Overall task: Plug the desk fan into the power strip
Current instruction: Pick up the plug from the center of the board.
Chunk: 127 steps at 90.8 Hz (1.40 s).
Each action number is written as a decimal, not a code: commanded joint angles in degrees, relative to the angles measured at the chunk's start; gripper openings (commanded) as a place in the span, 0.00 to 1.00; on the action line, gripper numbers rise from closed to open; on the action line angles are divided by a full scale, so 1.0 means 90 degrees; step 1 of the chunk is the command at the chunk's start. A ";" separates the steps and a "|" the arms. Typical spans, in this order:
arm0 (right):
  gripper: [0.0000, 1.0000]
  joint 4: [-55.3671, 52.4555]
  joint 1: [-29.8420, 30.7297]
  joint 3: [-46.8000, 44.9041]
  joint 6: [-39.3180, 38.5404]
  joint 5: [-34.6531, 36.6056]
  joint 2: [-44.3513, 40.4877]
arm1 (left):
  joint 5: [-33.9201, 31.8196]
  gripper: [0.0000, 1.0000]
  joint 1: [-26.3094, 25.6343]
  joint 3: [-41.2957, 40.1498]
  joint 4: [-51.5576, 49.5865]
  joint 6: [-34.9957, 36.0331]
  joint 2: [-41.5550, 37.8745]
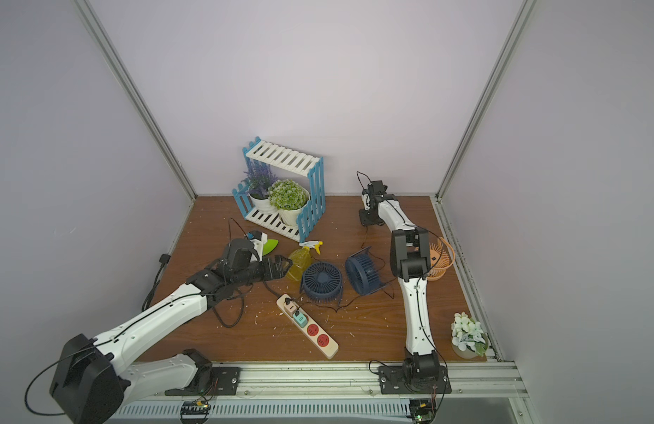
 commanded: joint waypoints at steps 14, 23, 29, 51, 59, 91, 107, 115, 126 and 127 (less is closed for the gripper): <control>0.19 0.1917 0.0208 -0.1924 -0.0218 -0.0989 -0.2695 | 0.0874 0.92 0.0434 0.0530 0.0017 -0.0867 -0.0404; 0.18 0.2821 0.0449 -0.3017 -0.0560 -0.1716 -0.3779 | 0.1057 0.92 0.0483 0.0689 -0.0149 -0.0931 -0.0588; 0.18 0.3283 0.0669 -0.3702 -0.0905 -0.2053 -0.4441 | 0.1172 0.93 0.0486 0.0878 -0.0424 -0.0873 -0.0661; 0.15 0.3970 0.1627 -0.5569 -0.1931 -0.2494 -0.6313 | 0.1898 0.94 0.0486 0.1176 -0.0862 -0.0998 -0.0762; 0.14 0.3772 0.2134 -0.5993 -0.2547 -0.2346 -0.6872 | 0.2311 0.95 0.0486 0.1232 -0.0690 -0.1094 -0.0702; 0.14 0.2468 0.3577 -0.6371 -0.3565 -0.1711 -0.7769 | 0.3058 0.95 0.0486 0.1556 -0.1109 -0.0682 -0.0341; 0.13 0.1990 0.3949 -0.6221 -0.3721 -0.1561 -0.7763 | 0.3319 0.94 0.0469 0.1636 -0.1101 -0.0604 -0.0297; 0.13 0.1868 0.4058 -0.6170 -0.3777 -0.1444 -0.7743 | 0.3438 0.94 0.0403 0.1644 -0.1095 -0.0569 -0.0275; 0.13 0.1821 0.4207 -0.6139 -0.3837 -0.1380 -0.7754 | 0.3501 0.89 0.0236 0.1630 -0.1094 -0.0567 -0.0165; 0.13 0.1822 0.4218 -0.6131 -0.3840 -0.1382 -0.7750 | 0.3498 0.88 0.0220 0.1632 -0.1094 -0.0567 -0.0146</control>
